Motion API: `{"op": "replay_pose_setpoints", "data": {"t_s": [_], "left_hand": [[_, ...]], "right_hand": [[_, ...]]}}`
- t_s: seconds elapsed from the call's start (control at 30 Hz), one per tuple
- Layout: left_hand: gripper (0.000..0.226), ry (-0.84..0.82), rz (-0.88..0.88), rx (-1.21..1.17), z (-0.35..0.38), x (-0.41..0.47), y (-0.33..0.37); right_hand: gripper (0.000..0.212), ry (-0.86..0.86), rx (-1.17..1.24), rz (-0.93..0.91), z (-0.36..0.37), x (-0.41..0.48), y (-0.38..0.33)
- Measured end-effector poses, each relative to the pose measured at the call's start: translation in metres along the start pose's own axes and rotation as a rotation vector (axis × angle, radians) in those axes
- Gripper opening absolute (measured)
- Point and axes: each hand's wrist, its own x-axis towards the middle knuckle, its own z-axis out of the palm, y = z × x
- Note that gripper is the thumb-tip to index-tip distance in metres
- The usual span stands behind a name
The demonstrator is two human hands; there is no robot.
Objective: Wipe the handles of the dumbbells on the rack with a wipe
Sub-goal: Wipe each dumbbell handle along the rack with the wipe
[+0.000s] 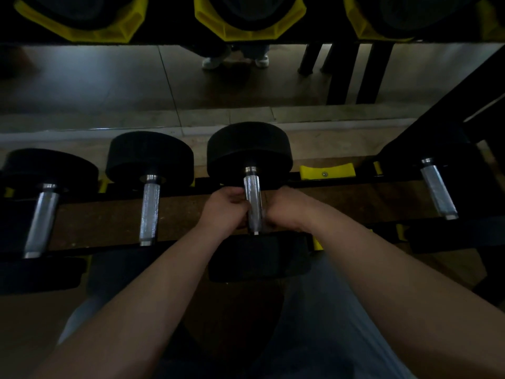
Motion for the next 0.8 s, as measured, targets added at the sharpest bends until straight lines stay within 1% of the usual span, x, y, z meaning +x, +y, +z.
{"op": "replay_pose_setpoints", "data": {"t_s": [0.03,0.07,0.1,0.17,0.23,0.27,0.4,0.47,0.5,0.53,0.6,0.63,0.67,0.73,0.8], "left_hand": [[0.033,-0.001,0.0,0.004,0.0,0.0,0.0],[0.033,-0.001,0.003,0.004,-0.001,0.0,0.0],[0.033,-0.006,0.0,-0.005,-0.001,0.0,0.0],[0.036,-0.018,-0.033,-0.031,-0.001,0.0,0.0],[0.038,-0.017,-0.057,-0.042,-0.001,-0.001,0.002],[0.037,-0.01,-0.053,-0.04,-0.001,-0.002,0.003],[0.04,-0.034,-0.1,-0.105,-0.001,-0.004,0.005],[0.038,-0.036,-0.139,-0.132,-0.001,-0.004,0.007],[0.036,-0.029,-0.144,-0.13,-0.001,-0.004,0.007],[0.034,-0.027,-0.148,-0.127,-0.002,-0.004,0.008],[0.032,-0.036,-0.166,-0.156,-0.002,-0.004,0.006],[0.029,-0.036,-0.175,-0.182,-0.002,-0.005,0.006],[0.023,-0.02,-0.175,-0.204,-0.002,-0.005,0.005],[0.014,0.035,-0.15,-0.224,-0.002,-0.003,0.003],[0.015,0.08,-0.131,-0.236,-0.002,-0.003,0.003]], "right_hand": [[0.023,-0.065,-0.037,-0.02,0.001,-0.004,0.001],[0.024,-0.089,-0.051,-0.025,-0.002,-0.008,0.001],[0.019,-0.066,-0.039,-0.017,-0.006,-0.009,-0.001],[0.011,0.105,0.019,-0.006,-0.014,-0.006,-0.005],[0.014,0.278,0.047,-0.079,-0.013,0.001,-0.006],[0.017,0.32,0.024,-0.123,-0.011,0.0,-0.007],[0.021,0.297,-0.258,-0.367,-0.001,-0.01,0.008],[0.022,0.254,-0.337,-0.484,-0.005,-0.011,0.008],[0.022,0.259,-0.347,-0.514,-0.007,-0.007,0.006],[0.022,0.286,-0.332,-0.518,-0.01,-0.004,0.002],[0.022,0.389,-0.255,-0.463,-0.016,0.006,-0.002],[0.023,0.439,-0.224,-0.438,-0.017,0.01,-0.002],[0.023,0.45,-0.219,-0.427,-0.016,0.012,-0.001],[0.024,0.355,-0.256,-0.48,-0.011,0.008,0.002],[0.023,0.211,-0.295,-0.562,-0.008,-0.001,0.002]]}}
